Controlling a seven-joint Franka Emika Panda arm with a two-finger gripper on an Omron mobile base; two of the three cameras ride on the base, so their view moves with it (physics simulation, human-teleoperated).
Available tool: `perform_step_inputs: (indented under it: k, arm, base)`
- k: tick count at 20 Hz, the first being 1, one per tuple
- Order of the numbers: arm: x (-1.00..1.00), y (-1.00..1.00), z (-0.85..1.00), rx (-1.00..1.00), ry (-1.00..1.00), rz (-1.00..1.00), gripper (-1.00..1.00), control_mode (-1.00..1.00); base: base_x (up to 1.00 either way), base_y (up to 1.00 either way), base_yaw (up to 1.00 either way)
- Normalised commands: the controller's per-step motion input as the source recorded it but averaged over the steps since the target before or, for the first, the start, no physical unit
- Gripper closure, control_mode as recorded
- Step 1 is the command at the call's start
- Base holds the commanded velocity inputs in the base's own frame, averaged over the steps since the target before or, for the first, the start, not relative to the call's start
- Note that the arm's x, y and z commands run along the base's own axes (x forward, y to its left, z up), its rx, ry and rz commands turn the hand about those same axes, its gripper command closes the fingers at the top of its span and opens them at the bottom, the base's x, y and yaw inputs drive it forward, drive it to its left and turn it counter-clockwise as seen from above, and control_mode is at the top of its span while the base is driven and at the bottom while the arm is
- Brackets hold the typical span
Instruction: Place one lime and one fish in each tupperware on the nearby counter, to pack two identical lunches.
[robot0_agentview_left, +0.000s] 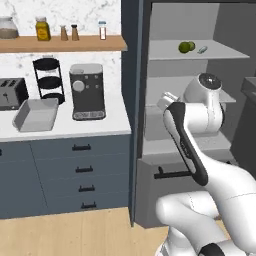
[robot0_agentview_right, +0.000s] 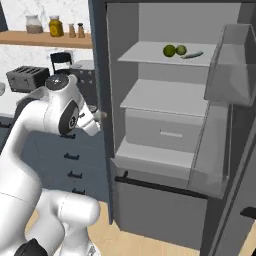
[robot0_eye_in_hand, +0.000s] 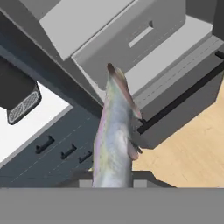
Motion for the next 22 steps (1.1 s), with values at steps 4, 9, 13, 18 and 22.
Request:
perform_step_inputs:
  k: [4,9,13,18,22]
  arm:
    - [0.00,0.00,0.00,0.00,0.00,0.00,1.00,1.00]
    - [0.00,0.00,0.00,0.00,0.00,0.00,1.00,1.00]
    - [0.00,0.00,0.00,0.00,0.00,0.00,1.00,1.00]
    - [0.00,0.00,0.00,0.00,0.00,0.00,1.00,1.00]
    - [0.00,0.00,0.00,0.00,0.00,0.00,1.00,1.00]
  base:
    - [0.01,1.00,0.26]
    - [0.69,1.00,0.15]
    - [1.00,1.00,0.06]
    - [1.00,1.00,0.01]
    - [0.81,1.00,0.00]
